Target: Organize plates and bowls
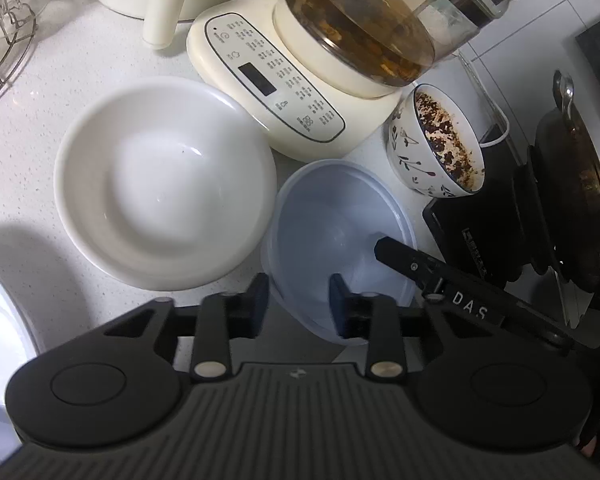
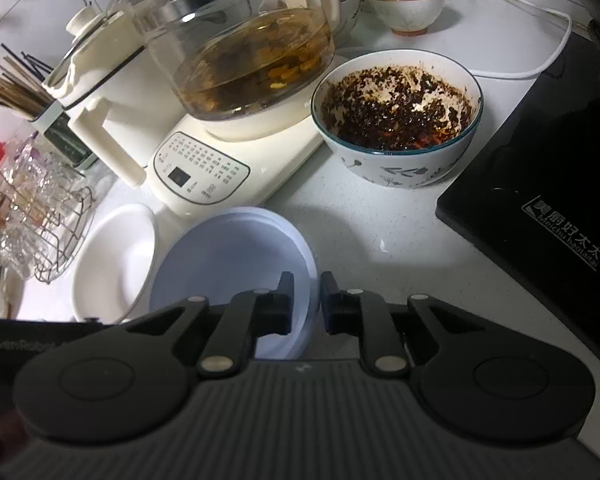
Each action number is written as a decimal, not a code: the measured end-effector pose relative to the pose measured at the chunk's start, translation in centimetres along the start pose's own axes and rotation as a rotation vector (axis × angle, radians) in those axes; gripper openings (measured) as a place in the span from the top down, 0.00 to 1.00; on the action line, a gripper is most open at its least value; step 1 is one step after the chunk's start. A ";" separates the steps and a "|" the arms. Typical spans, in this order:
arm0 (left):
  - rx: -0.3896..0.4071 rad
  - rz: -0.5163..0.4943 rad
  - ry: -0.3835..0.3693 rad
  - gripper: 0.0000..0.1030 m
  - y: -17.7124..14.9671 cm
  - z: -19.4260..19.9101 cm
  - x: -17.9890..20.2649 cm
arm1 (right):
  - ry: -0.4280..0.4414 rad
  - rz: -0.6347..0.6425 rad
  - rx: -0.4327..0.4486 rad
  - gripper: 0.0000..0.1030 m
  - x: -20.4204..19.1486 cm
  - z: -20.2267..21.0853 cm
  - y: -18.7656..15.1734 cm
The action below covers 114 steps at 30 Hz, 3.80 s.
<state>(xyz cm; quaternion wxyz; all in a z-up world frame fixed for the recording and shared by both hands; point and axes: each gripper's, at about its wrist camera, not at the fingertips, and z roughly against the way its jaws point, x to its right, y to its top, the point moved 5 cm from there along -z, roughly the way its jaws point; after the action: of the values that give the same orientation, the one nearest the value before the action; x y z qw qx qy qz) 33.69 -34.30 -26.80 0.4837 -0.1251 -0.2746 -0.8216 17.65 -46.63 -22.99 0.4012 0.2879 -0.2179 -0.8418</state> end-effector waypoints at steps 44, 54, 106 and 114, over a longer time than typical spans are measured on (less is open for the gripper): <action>0.135 -0.049 0.027 0.70 -1.7 11.9 3.3 | 0.098 0.040 0.105 0.86 -4.5 9.9 0.7; 0.181 -0.001 0.082 0.70 -4.3 14.7 2.2 | 0.170 0.106 0.097 0.86 -6.5 11.3 -0.9; 0.337 0.498 0.132 0.70 -7.6 20.5 -16.0 | 0.329 0.405 -0.229 0.86 -21.7 3.1 -3.9; 0.301 0.501 0.154 0.70 -7.5 18.8 -17.4 | 0.308 0.436 -0.257 0.86 -21.9 1.2 -5.3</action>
<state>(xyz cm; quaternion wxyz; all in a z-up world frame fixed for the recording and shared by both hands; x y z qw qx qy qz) 34.78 -8.06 -22.11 0.7039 -0.0530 -0.3163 -0.6337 25.16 -25.84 -18.43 0.6342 0.3054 -0.1026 -0.7028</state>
